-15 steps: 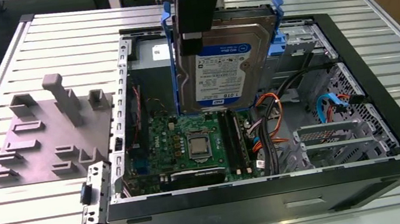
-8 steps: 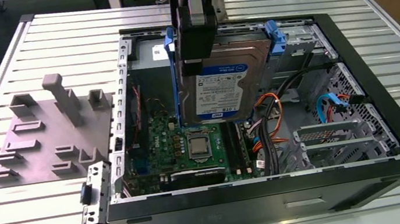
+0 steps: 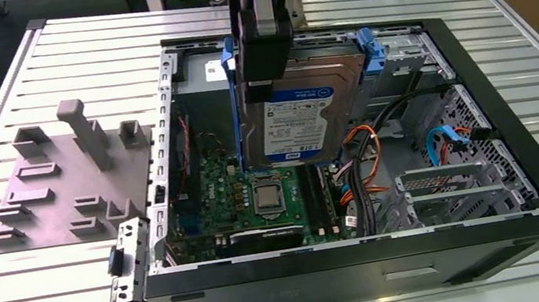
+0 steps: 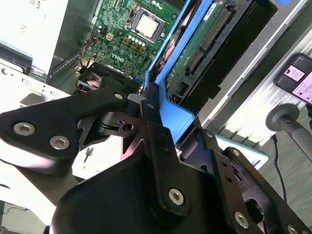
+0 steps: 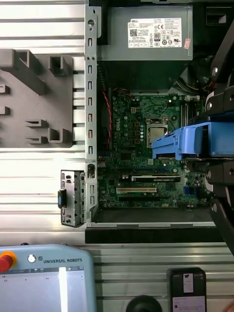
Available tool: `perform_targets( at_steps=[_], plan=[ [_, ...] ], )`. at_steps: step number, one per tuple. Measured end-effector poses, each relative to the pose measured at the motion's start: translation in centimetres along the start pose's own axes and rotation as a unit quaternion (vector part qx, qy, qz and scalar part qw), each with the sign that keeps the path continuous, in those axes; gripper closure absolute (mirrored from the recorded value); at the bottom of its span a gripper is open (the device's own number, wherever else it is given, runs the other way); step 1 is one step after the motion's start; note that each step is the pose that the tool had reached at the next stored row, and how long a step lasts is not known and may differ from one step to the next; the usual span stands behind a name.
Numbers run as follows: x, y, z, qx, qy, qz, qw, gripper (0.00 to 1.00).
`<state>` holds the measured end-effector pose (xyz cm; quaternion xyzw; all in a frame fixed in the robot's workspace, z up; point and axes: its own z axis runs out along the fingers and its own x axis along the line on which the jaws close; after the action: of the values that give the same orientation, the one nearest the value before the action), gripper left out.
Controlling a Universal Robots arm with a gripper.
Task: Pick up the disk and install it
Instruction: 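Insert the disk into the insertion slot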
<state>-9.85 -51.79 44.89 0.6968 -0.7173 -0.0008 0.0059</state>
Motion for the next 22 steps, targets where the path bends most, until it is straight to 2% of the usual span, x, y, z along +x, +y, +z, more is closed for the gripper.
perform_targets(
  at_steps=[2, 6, 8, 13, 17, 19, 22],
  plan=[
    [0.0, -0.08, 0.01, 0.0, -0.0001, 0.0, 1.0, 0.64],
    [-0.03, -1.1, 0.0, -0.0003, 0.0, 0.0, 1.0, 0.64],
    [-0.03, -1.38, 0.0, -0.0003, 0.0, 0.0, 1.0, 0.64],
    [0.44, -1.41, -0.04, -0.0003, 0.0006, 0.0, 1.0, 0.64],
    [0.48, -1.41, -1.13, -0.0003, 0.0007, 0.0, 1.0, 0.64],
    [0.6, -1.42, -1.17, -0.0003, 0.0007, 0.0, 1.0, 0.64],
    [1.2, -1.5, -1.15, -0.0003, 0.0006, 0.0, 1.0, 0.64]
  ],
)
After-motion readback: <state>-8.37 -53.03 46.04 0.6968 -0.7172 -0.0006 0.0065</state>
